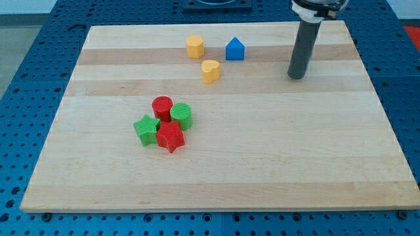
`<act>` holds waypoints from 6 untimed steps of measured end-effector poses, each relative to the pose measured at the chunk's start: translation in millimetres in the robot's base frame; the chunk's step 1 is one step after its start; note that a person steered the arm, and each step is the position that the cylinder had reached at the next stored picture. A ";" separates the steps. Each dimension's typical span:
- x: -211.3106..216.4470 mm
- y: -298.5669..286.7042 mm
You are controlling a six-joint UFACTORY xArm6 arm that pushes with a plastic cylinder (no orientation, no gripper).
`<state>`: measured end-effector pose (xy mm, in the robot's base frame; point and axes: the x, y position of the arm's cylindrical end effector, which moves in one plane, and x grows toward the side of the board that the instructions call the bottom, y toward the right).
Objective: Slide the blue cube slightly right
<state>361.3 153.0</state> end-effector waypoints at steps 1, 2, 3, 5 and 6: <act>-0.1 -32.6; -5.6 -72.0; -20.4 -82.2; -21.5 3.5; -21.5 30.6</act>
